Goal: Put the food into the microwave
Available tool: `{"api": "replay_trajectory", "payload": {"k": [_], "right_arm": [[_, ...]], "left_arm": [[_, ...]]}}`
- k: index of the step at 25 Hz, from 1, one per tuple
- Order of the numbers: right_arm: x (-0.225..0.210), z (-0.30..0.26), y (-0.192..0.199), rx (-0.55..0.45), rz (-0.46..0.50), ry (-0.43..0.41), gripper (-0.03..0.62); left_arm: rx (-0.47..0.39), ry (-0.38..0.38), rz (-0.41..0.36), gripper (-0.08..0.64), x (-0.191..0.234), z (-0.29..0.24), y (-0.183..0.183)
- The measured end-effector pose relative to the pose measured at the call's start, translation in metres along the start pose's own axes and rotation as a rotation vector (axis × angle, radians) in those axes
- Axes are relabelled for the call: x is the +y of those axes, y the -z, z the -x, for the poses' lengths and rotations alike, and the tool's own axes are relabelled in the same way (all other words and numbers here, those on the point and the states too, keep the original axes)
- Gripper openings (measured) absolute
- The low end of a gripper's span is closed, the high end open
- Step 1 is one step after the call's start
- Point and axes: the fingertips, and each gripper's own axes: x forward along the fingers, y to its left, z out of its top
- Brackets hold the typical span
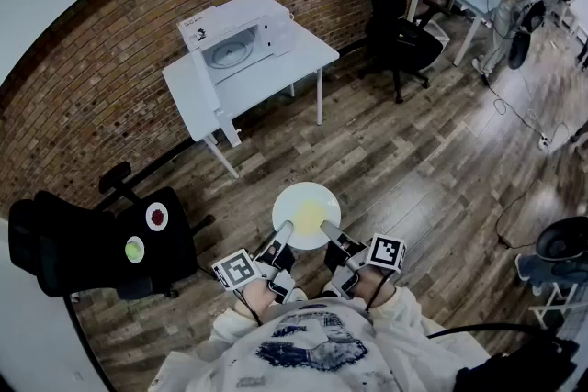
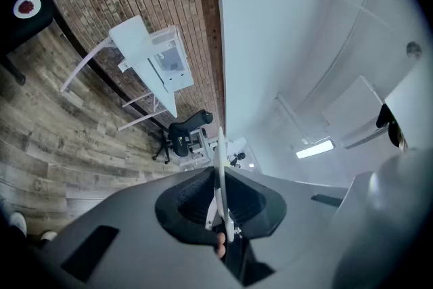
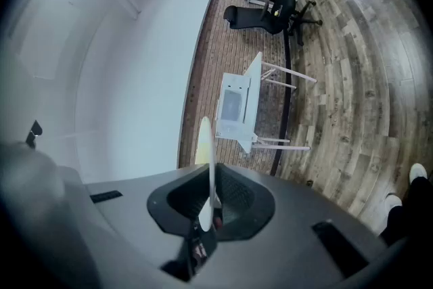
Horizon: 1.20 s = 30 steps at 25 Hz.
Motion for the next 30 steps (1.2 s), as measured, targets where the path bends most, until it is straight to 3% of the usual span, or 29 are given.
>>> {"api": "replay_trajectory", "payload": {"k": [7, 10, 13, 16, 20, 30], "right_arm": [[-0.006, -0.006, -0.008, 0.005, 0.014, 0.014, 0.029], [-0.007, -0.006, -0.012, 0.005, 0.01, 0.008, 0.029], [-0.011, -0.004, -0.017, 0.001, -0.002, 0.016, 0.031], [-0.015, -0.001, -0.023, -0.002, -0.016, 0.022, 0.031], [-0.018, 0.004, -0.035, 0.0, -0.009, 0.01, 0.031], [-0.032, 0.032, -0.065, 0.011, -0.015, 0.016, 0.031]], "left_arm": [[0.006, -0.004, -0.011, 0.039, 0.005, -0.007, -0.006], [0.024, -0.073, -0.078, 0.039, 0.016, -0.007, -0.01], [0.015, -0.021, -0.005, 0.039, 0.011, -0.017, -0.004], [0.034, -0.08, -0.078, 0.039, 0.021, -0.019, -0.006], [0.021, -0.01, -0.001, 0.04, 0.011, -0.038, 0.006], [0.006, -0.014, -0.009, 0.039, 0.01, -0.068, 0.034]]}}
